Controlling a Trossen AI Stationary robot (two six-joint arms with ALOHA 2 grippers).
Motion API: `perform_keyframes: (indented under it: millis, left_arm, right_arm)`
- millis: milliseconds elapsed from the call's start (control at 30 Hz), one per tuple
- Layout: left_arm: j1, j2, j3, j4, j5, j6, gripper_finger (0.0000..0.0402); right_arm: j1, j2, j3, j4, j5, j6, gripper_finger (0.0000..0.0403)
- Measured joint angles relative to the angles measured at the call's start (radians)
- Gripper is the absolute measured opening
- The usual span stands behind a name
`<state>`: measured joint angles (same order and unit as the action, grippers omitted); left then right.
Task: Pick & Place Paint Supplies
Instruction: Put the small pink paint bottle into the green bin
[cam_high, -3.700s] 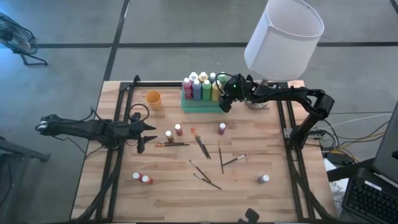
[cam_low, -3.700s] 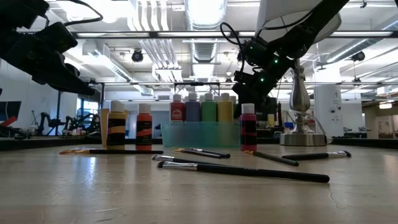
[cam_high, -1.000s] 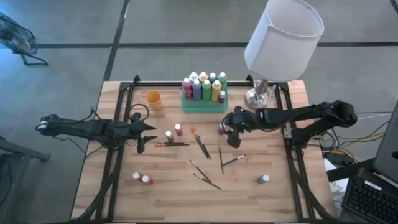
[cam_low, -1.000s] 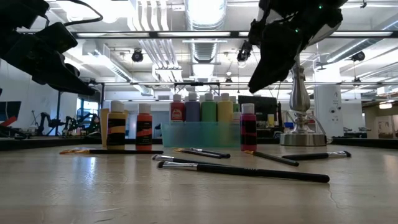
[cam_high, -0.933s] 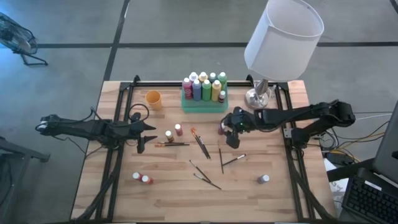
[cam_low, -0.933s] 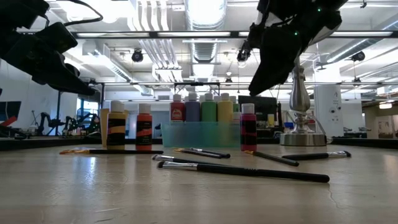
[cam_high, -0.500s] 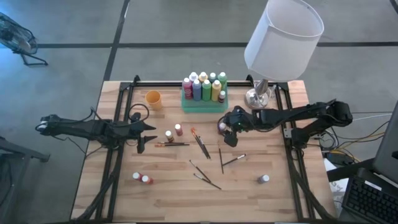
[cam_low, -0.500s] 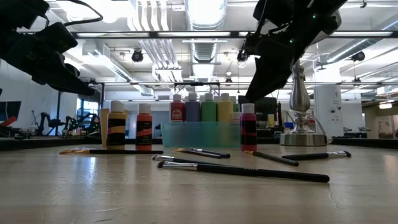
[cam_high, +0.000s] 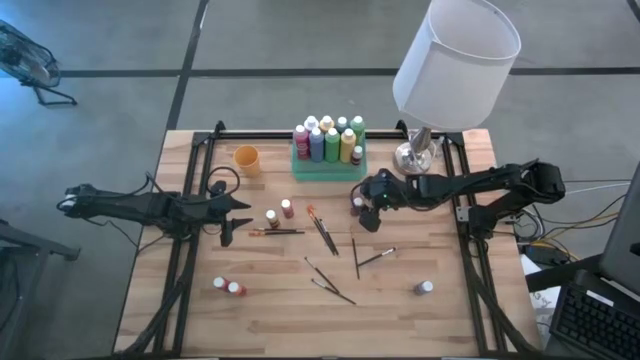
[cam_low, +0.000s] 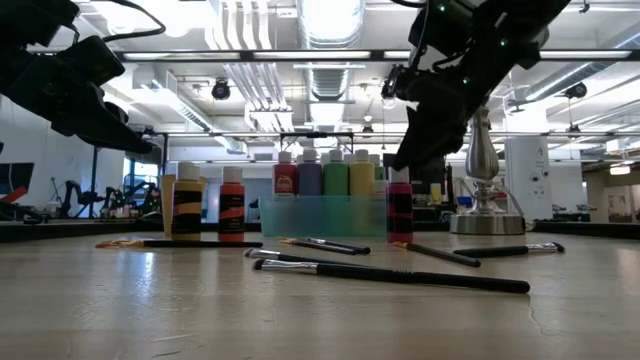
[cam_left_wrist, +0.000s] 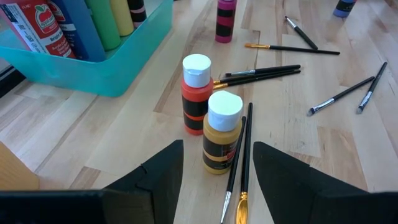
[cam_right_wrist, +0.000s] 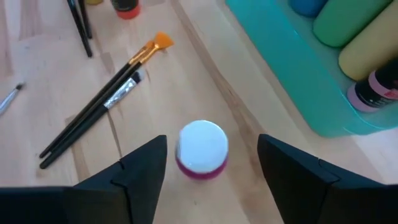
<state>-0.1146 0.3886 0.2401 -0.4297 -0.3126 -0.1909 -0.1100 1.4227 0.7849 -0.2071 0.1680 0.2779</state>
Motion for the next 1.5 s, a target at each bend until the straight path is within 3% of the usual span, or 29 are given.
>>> perform_keyframes:
  millis: [333,833,1500]
  left_arm:
    - [0.000,0.000,0.000,0.000,0.000,0.000,0.0200]
    - [0.000,0.000,0.000,0.000,0.000,0.000,0.0200]
    - [0.000,0.000,0.000,0.000,0.000,0.000,0.0200]
  right_arm:
    - [-0.011,0.000,-0.005,0.013,0.000,0.000,0.0233]
    - [-0.011,0.000,-0.024,0.042,-0.001,0.004,0.0263]
    - [-0.011,0.000,-0.082,0.139,-0.003,0.029,0.0226]
